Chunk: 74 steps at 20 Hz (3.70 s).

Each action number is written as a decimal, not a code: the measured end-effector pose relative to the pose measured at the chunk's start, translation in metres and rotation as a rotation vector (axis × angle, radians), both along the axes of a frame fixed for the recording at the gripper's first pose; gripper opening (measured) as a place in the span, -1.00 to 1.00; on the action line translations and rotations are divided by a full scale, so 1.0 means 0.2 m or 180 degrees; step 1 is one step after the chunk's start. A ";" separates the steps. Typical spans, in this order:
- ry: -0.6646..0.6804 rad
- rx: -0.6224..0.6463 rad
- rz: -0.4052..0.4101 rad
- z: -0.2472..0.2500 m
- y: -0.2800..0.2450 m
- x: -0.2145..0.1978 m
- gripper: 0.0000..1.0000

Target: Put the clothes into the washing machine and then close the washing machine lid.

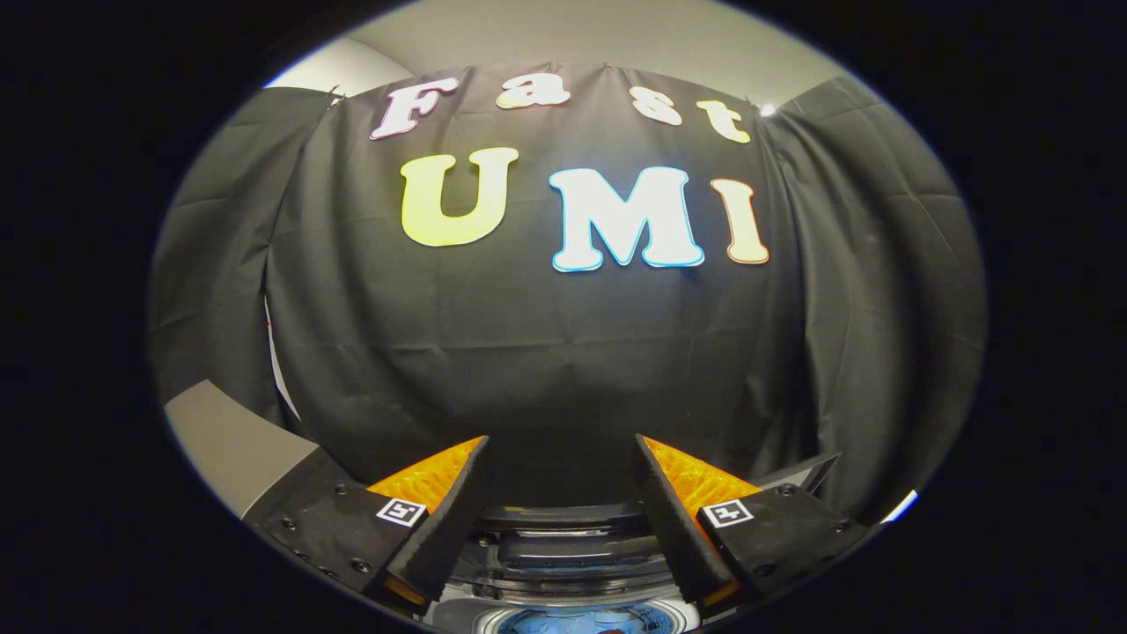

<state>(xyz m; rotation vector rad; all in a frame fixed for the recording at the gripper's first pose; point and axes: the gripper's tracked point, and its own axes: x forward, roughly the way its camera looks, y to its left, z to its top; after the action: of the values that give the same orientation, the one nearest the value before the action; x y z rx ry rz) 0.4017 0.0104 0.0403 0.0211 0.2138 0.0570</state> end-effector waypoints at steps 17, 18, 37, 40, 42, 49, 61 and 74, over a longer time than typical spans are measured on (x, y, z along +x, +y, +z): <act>-0.0146 0.0051 0.0045 -0.04 -0.02 -0.19 0.97; -0.0161 0.0049 0.0045 -0.03 -0.02 -0.21 0.97; -0.0285 0.0002 0.0084 -0.10 -0.04 -0.51 0.97; -0.0287 -0.0002 0.0080 -0.11 -0.04 -0.55 0.97; -0.0287 0.0000 0.0081 -0.12 -0.04 -0.57 0.97; -0.0298 0.0002 0.0069 -0.15 -0.04 -0.64 0.97; -0.0347 0.0014 0.0124 -0.23 -0.04 -0.77 0.97; 0.0018 0.0084 0.0138 -0.55 -0.02 -1.02 0.97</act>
<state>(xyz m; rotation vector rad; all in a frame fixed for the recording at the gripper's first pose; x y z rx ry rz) 0.1984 0.0056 -0.0687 0.0429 0.2191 0.1031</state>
